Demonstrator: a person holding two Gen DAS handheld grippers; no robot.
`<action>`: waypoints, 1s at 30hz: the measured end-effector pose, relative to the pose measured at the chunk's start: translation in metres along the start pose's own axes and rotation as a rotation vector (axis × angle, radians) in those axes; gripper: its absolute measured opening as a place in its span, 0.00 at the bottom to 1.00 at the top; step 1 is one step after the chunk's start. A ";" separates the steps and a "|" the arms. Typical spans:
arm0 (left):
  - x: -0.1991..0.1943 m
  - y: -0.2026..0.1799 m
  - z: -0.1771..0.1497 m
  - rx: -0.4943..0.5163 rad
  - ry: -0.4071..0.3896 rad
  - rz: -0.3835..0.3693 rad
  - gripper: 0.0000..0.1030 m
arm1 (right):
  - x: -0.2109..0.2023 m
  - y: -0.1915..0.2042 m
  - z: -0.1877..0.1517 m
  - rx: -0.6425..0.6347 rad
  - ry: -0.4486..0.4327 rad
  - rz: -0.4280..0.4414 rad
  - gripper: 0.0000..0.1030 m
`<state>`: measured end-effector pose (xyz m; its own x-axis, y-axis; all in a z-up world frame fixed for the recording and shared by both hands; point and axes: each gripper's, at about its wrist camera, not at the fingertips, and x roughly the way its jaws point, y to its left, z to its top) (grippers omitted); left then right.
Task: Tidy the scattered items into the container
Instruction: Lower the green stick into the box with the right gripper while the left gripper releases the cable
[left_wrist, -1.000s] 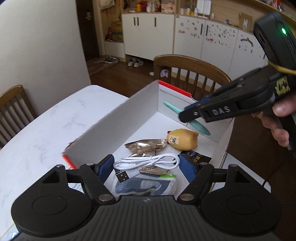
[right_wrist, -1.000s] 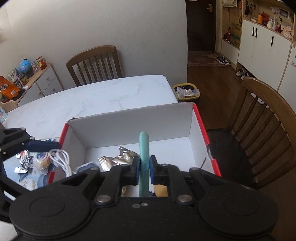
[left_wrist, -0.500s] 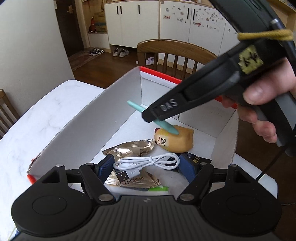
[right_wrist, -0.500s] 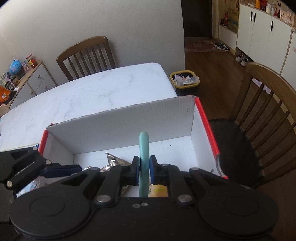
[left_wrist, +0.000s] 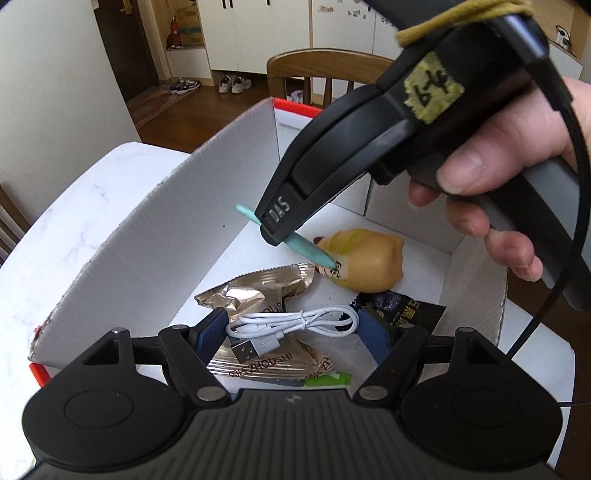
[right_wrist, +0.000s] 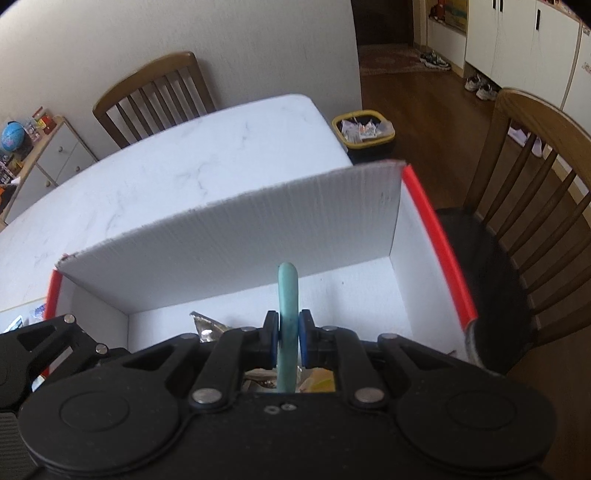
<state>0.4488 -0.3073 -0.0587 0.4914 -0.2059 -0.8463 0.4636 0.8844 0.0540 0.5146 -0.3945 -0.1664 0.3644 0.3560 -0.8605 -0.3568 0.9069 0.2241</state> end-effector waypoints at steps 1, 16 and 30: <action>0.001 0.000 0.000 0.003 0.005 -0.001 0.74 | 0.002 0.000 0.000 0.003 0.008 -0.001 0.10; 0.006 0.005 -0.002 0.017 0.031 -0.028 0.74 | 0.017 0.000 0.000 0.021 0.061 -0.041 0.14; -0.005 0.011 -0.004 -0.043 0.012 -0.031 0.81 | 0.001 0.002 -0.003 0.005 0.028 -0.038 0.28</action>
<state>0.4482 -0.2952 -0.0561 0.4680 -0.2289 -0.8536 0.4464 0.8948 0.0048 0.5115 -0.3926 -0.1683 0.3530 0.3146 -0.8812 -0.3391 0.9208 0.1929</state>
